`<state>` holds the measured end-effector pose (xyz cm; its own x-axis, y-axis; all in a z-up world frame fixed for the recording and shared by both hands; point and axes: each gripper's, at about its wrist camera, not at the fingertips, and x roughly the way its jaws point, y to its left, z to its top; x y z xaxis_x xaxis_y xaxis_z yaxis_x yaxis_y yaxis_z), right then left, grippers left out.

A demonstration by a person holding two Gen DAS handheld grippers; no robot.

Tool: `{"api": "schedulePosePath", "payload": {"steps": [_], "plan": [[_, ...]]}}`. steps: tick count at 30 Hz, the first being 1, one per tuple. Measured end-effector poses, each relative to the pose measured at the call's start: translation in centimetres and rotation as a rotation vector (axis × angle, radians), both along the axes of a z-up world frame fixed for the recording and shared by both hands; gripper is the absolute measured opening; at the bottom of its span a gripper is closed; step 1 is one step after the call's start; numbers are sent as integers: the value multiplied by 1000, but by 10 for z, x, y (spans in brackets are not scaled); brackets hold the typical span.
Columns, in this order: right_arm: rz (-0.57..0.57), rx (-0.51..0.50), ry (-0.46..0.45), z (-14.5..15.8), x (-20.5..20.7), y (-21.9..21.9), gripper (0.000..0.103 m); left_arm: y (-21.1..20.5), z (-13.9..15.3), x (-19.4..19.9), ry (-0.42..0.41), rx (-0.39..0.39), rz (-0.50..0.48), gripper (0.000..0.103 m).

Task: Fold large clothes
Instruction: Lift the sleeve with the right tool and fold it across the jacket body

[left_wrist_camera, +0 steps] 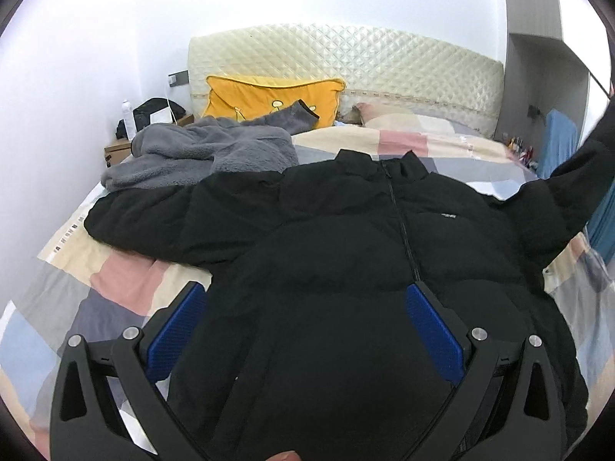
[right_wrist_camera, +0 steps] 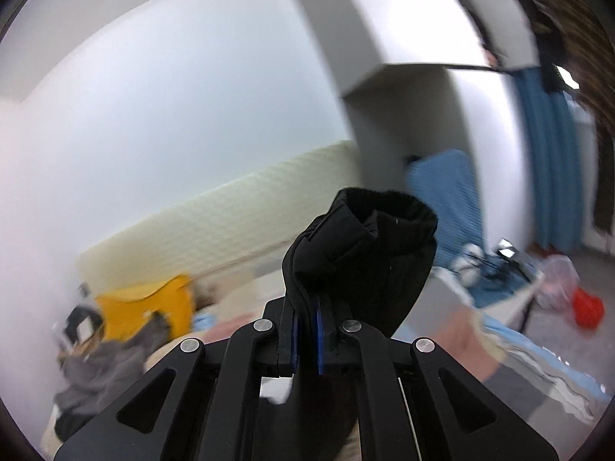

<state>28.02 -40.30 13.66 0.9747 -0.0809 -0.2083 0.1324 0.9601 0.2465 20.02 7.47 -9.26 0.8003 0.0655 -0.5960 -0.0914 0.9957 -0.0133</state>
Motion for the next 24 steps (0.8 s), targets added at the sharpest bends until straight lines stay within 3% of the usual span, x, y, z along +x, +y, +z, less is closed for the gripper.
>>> {"api": "schedulePosePath", "payload": {"steps": [6, 10, 16, 24], "plan": [[201, -86, 14, 4, 21, 131, 4, 16, 3, -11, -28, -5, 9, 103], [343, -163, 55, -16, 37, 219, 4, 29, 0, -11, -19, -39, 8, 103], [533, -186, 161, -81, 54, 328, 4, 46, -2, -13, -22, -19, 60, 103], [748, -249, 398, -213, 62, 448, 5, 60, -14, -6, 25, 34, 76, 103]]}}
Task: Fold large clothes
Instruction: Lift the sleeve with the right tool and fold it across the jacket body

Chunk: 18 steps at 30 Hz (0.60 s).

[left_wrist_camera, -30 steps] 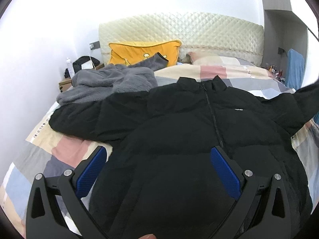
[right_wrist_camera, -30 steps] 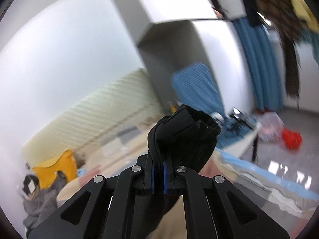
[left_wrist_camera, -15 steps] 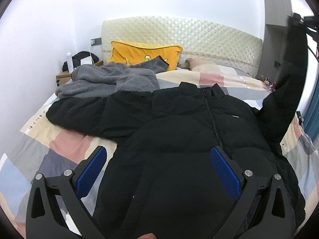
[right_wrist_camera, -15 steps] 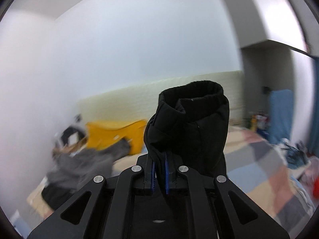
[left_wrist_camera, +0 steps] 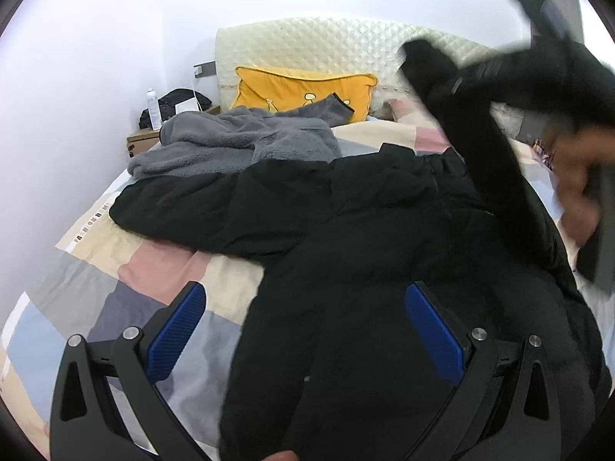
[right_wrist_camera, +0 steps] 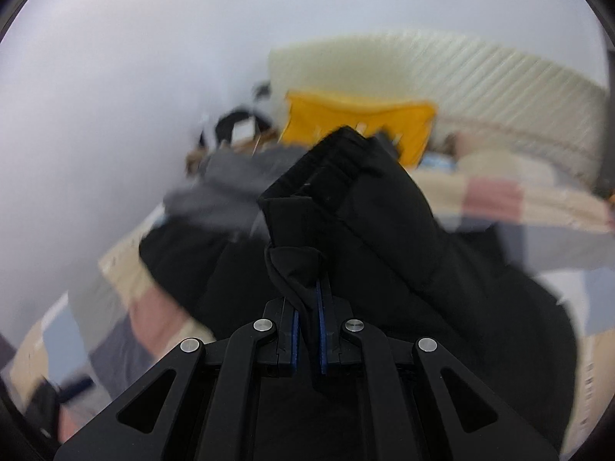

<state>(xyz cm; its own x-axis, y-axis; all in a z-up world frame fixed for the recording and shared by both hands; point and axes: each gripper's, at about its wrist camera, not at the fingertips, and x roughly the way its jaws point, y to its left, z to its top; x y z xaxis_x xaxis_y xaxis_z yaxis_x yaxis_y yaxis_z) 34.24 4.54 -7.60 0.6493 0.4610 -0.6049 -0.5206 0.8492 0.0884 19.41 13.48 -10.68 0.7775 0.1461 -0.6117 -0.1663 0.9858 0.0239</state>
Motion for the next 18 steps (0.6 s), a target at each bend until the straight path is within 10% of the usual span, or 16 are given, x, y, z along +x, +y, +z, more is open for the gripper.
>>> {"api": "schedulePosePath", "payload": {"steps": [11, 18], "plan": [[-15, -68, 158, -125, 22, 32, 8, 51, -5, -5, -23, -103, 84, 103], [-33, -54, 177, -135, 23, 21, 13, 55, -16, 4, 2, -137, 86, 103]]}}
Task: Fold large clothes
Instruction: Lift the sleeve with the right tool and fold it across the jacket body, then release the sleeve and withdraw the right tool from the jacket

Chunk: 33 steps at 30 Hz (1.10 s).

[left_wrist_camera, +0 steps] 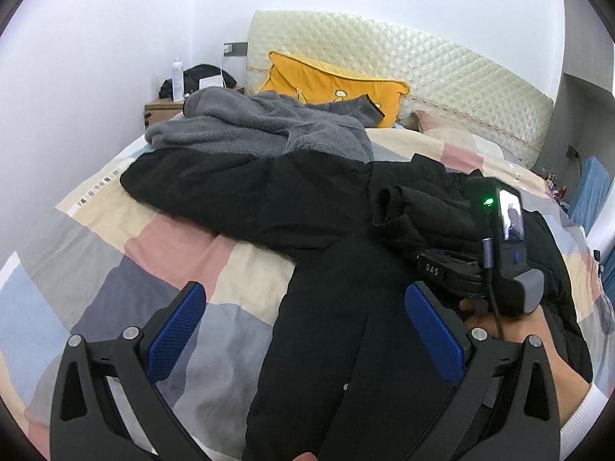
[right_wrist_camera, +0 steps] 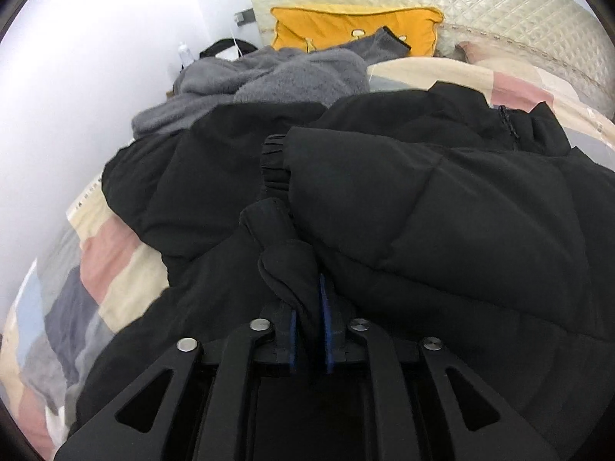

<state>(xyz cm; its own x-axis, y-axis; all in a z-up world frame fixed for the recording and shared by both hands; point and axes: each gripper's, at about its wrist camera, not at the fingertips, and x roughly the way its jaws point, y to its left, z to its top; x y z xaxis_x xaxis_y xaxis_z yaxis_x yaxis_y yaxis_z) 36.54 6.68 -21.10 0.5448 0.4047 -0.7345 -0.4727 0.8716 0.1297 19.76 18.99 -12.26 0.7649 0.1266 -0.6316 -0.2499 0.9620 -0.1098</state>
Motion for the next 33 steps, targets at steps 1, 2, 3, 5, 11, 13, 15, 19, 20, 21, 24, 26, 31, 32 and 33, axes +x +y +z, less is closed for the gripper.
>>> {"api": "schedulePosePath", "payload": {"steps": [1, 2, 3, 5, 11, 13, 15, 19, 20, 21, 24, 26, 31, 32, 33], "plan": [[7, 13, -1, 3, -1, -1, 20, 0, -1, 1, 2, -1, 1, 103], [17, 28, 0, 7, -3, -1, 38, 1, -2, 2, 4, -3, 2, 103], [29, 50, -3, 12, -7, -1, 49, 1, -4, 3, 9, -5, 4, 103], [41, 89, -21, 23, -15, -3, 60, 0, -5, 4, 16, -3, 7, 103], [28, 112, -102, 68, -37, -21, 60, -5, -2, 1, 11, 36, 7, 103], [14, 110, -128, 82, -43, -32, 60, -8, 1, 0, 10, 43, 2, 103], [-12, 110, -159, 97, -53, -48, 60, -12, 6, -3, -6, 46, -8, 103], [-72, 80, -235, 127, -75, -80, 60, -27, 16, -8, -35, 53, -41, 103], [-87, 79, -256, 136, -82, -89, 60, -30, 18, -9, -36, 48, -52, 103], [-106, 83, -275, 144, -89, -100, 60, -34, 19, -10, -37, 41, -64, 103], [-148, 110, -314, 162, -107, -128, 60, -50, 30, -17, -50, 4, -116, 103], [-172, 117, -340, 171, -119, -145, 60, -64, 40, -25, -72, 20, -130, 103], [-241, 138, -380, 174, -156, -193, 62, -93, 55, -38, -109, 37, -176, 103], [-252, 126, -383, 171, -161, -201, 63, -97, 57, -40, -112, 38, -182, 103], [-263, 108, -389, 168, -167, -207, 63, -103, 59, -42, -116, 36, -194, 103]]}}
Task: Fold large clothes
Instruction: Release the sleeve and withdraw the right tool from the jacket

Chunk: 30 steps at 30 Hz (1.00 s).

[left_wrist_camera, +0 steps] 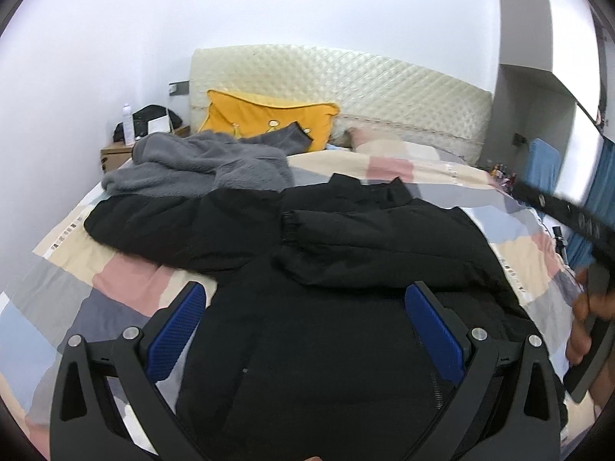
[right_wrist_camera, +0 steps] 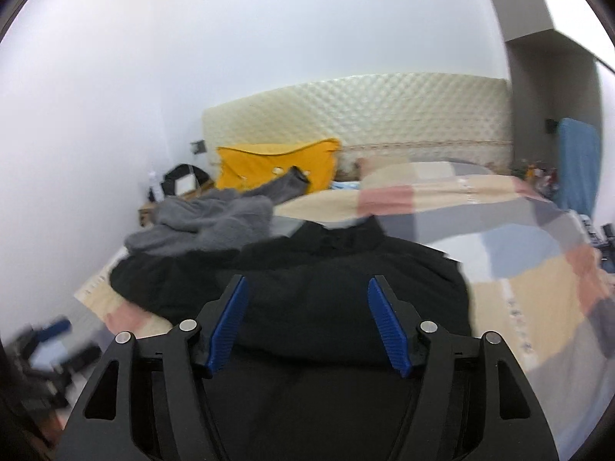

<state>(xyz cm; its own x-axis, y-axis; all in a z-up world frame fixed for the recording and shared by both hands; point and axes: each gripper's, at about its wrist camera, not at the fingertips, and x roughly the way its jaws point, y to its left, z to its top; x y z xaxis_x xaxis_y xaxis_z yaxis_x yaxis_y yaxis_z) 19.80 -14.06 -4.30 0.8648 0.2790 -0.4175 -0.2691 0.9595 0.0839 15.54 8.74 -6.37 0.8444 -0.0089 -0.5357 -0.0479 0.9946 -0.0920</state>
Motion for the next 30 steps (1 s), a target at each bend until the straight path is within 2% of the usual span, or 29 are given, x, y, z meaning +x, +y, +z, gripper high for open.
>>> {"api": "schedulePosePath", "payload": {"steps": [3, 7, 17, 27, 30], "plan": [[-13, -41, 0, -9, -22, -21, 63, -14, 5, -6, -10, 4, -30, 103], [-30, -69, -10, -12, -53, -46, 64, -37, 10, -16, -34, 48, -54, 103], [-74, 8, -32, -20, -108, -79, 73, -67, 5, -20, -36, 78, -86, 103], [-91, -3, -40, -36, -152, -87, 75, -67, -12, -19, -21, 42, -98, 103], [-89, -19, -65, -38, -164, -86, 76, -64, -15, -21, -27, -16, -136, 103]]}}
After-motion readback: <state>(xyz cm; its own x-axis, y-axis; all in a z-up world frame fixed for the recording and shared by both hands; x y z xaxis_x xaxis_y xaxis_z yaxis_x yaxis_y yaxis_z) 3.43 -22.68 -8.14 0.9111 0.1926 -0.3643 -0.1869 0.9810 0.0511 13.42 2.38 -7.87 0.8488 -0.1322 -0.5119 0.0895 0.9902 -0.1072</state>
